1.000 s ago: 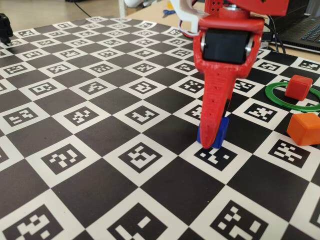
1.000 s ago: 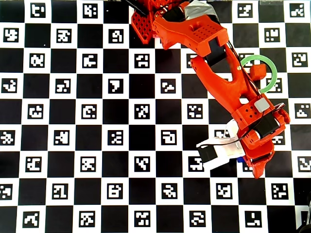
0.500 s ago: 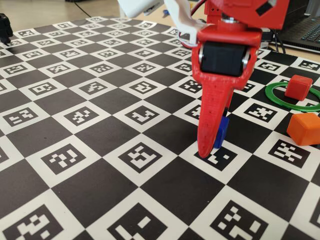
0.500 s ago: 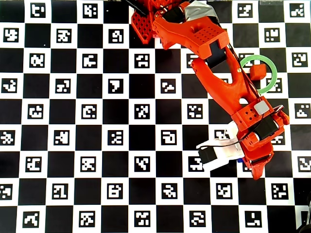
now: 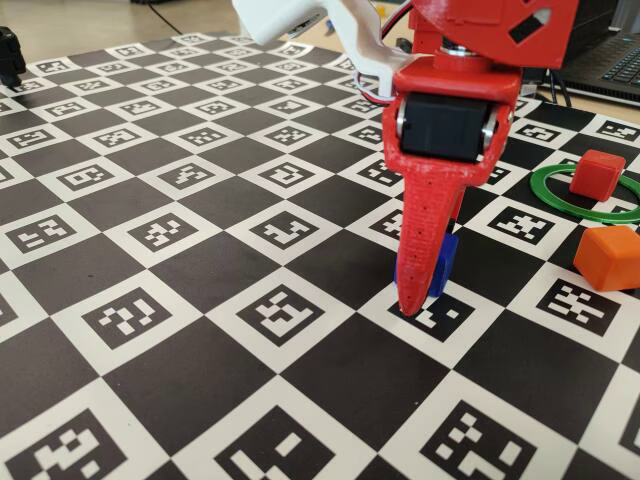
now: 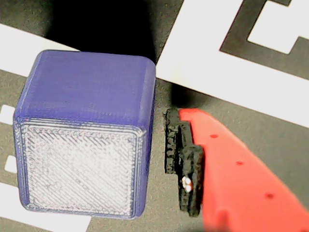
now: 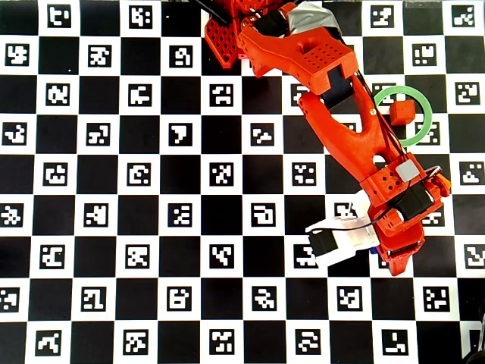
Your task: Grab the red cube then put it in the green circle then put the blue cube on top and finally the orange cube on top
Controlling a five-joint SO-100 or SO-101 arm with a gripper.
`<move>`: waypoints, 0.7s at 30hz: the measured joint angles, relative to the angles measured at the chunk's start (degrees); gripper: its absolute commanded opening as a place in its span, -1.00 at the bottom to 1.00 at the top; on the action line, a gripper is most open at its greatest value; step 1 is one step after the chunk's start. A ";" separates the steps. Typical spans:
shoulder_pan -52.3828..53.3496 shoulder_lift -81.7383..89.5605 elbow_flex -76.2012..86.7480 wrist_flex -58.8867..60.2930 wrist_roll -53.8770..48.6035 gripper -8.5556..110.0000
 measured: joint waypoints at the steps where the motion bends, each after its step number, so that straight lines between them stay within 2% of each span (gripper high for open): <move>1: 0.00 0.00 0.00 0.00 0.00 -0.44; 11: 0.00 0.00 0.00 0.00 0.35 -0.69; 21: 0.00 0.00 0.00 -1.23 1.49 -0.73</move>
